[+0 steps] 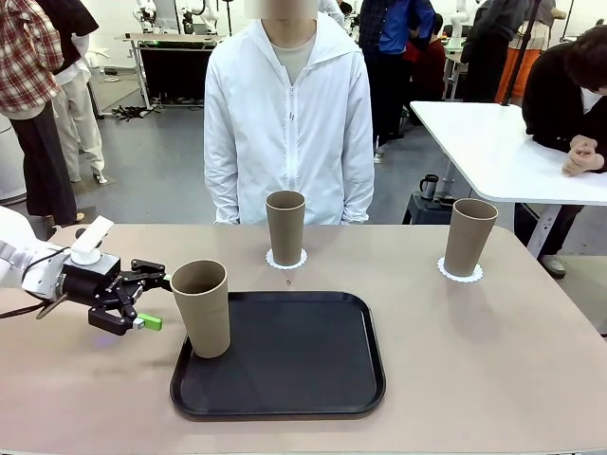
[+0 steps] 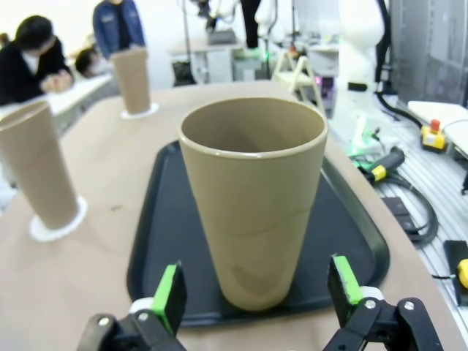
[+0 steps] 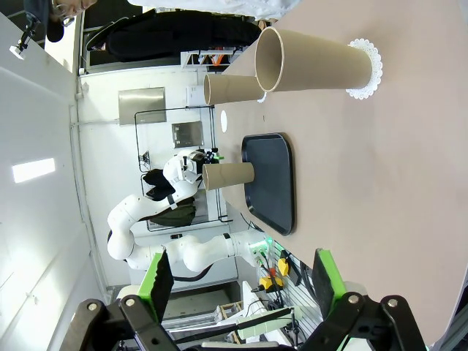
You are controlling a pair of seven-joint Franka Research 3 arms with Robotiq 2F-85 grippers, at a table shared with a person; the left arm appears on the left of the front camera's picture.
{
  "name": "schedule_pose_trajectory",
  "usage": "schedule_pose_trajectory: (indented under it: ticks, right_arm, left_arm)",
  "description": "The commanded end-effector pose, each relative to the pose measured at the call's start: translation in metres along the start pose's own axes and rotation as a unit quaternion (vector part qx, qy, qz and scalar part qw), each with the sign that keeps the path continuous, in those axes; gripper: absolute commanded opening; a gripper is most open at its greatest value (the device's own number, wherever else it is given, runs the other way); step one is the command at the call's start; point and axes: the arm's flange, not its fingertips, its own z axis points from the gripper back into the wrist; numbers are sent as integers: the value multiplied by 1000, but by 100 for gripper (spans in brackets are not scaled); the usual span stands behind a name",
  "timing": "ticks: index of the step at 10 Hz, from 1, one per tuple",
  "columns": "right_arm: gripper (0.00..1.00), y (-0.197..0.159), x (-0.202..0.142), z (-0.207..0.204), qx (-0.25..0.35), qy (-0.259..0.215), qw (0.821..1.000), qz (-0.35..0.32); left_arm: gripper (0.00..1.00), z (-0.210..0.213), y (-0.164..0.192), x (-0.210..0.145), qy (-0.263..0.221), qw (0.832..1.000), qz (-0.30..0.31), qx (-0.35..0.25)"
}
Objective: Place coasters on the table and set cups on them.
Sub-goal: Take one Reusable plastic cup from the Flat Tray and place it on a coaster set by the human.
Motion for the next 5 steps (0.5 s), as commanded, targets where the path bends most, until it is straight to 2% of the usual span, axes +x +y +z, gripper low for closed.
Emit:
schedule_pose_trajectory:
  ticks: [1,5]
  right_arm:
    - [100,1,0,0,-3,-3,1000,-2]
    - [100,1,0,0,-3,-3,1000,-2]
  left_arm:
    - [100,-9,4,-2,-28,999,-28,10]
    - [100,-22,11,2,-34,999,-40,6]
